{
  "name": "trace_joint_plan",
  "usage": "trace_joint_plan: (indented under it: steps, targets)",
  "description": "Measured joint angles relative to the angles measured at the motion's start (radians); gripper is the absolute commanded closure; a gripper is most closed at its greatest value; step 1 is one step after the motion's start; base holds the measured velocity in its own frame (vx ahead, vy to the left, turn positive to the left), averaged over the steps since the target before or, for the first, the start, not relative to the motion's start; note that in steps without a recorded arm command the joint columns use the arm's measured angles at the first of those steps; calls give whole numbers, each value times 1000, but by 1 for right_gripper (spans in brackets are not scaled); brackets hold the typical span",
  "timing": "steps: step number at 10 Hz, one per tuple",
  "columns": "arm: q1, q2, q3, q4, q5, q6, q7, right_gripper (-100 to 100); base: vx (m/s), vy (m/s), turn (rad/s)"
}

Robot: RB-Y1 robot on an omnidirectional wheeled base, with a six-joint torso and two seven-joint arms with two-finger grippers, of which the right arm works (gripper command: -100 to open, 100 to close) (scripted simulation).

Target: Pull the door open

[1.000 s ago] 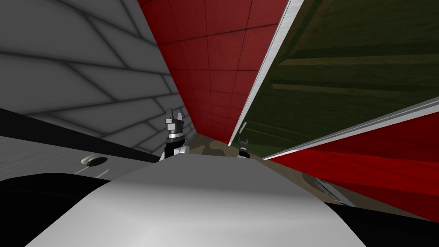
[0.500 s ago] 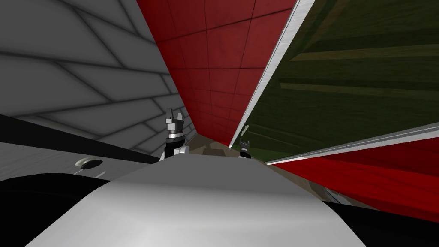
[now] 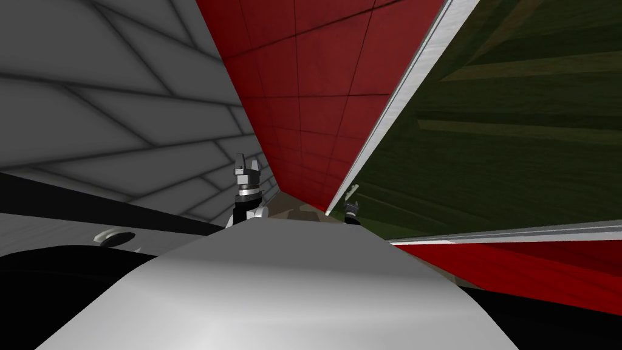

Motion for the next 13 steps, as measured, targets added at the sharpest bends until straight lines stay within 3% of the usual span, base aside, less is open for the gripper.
trace_joint_plan:
  steps: [1, 5, 6, 11, 13]
  targets:
    - [-10, -10, 1, 35, 3, -9, -30, -100, 142, -21, 85]
    - [13, -55, -12, 67, -3, -28, -102, -100, 154, -24, 70]
    - [19, -55, -10, 68, -2, -30, -106, 100, -31, 11, 25]
    - [13, -54, -11, 67, -2, -29, -102, 100, -9, -2, 0]
    - [13, -60, -5, 63, 1, -31, -108, 100, -150, -23, 69]
